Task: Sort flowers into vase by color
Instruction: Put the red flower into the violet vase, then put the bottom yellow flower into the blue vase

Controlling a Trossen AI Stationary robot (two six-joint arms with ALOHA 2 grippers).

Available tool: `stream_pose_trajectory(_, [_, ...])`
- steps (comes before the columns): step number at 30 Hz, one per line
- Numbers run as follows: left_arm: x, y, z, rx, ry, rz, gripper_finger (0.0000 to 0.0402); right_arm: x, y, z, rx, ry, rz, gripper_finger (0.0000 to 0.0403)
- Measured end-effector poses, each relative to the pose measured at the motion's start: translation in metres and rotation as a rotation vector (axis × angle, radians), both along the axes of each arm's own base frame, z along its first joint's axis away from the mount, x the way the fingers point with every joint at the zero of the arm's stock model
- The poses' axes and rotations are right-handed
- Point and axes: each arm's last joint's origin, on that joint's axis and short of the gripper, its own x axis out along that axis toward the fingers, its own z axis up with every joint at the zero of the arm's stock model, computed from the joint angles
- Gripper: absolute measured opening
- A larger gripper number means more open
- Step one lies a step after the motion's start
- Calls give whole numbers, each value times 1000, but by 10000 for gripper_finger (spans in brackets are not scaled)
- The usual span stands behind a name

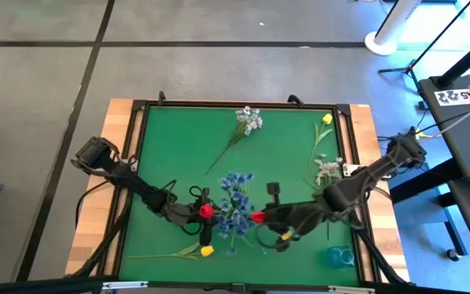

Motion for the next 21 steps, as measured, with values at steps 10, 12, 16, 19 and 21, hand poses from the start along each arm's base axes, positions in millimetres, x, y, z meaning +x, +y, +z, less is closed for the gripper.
stream_pose_trajectory(10, [-33, -18, 37, 9, 17, -59, 64, 7, 2, -18, -63, 55, -40, 74])
stream_pose_trajectory(12, [-46, -22, 49, -31, 33, -69, 64, 1, 2, -12, -64, 52, -30, 116])
stream_pose_trajectory(16, [-68, -35, 76, -121, 71, -115, 64, -15, 1, 3, -61, 24, -22, 201])
stream_pose_trajectory(19, [-78, -51, 95, -172, 70, -168, 64, -26, 0, 15, -61, -2, -18, 258])
stream_pose_trajectory(21, [-85, -65, 106, -243, 58, -221, 64, -37, -2, 24, -82, -19, 14, 290])
